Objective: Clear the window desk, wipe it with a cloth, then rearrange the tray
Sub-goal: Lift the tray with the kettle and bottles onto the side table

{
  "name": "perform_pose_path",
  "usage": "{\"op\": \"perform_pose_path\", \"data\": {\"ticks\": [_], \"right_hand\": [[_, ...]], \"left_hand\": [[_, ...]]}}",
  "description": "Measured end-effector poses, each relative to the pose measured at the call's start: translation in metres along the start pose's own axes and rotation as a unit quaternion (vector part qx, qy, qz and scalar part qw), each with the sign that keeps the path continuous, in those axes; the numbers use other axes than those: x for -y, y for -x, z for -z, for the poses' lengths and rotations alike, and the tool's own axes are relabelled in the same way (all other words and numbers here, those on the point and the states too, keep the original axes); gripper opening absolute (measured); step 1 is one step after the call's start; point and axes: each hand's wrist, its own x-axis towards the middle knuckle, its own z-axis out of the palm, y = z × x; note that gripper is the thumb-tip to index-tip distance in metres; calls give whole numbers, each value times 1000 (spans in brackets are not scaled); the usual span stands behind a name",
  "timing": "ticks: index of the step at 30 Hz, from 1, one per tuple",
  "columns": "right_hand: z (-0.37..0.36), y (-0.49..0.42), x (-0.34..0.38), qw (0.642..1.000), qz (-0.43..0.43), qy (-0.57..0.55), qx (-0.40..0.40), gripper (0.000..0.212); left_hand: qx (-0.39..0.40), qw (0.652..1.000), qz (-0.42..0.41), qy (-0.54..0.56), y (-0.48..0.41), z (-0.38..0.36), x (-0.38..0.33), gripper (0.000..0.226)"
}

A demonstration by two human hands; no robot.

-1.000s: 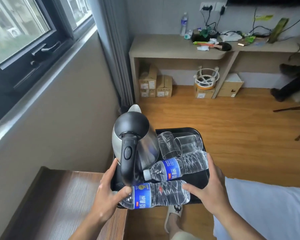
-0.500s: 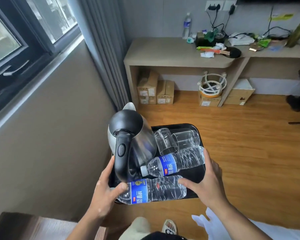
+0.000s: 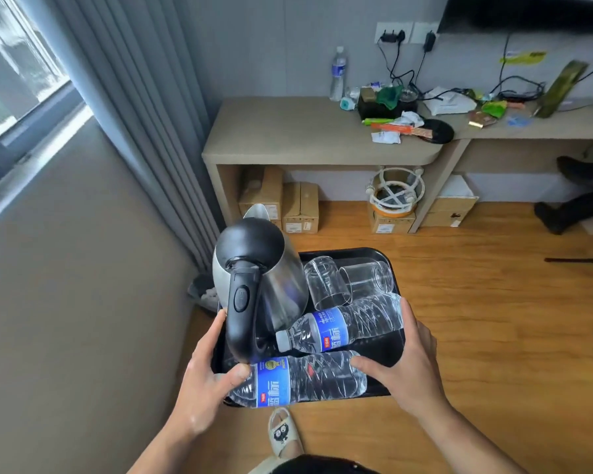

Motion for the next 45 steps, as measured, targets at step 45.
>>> {"op": "perform_pose_path", "data": {"ticks": [45], "right_hand": [[-48,-601,136,999,-2,32,14,142]], "left_hand": [[9,999,-38,2,-600,2,-103,106]]}}
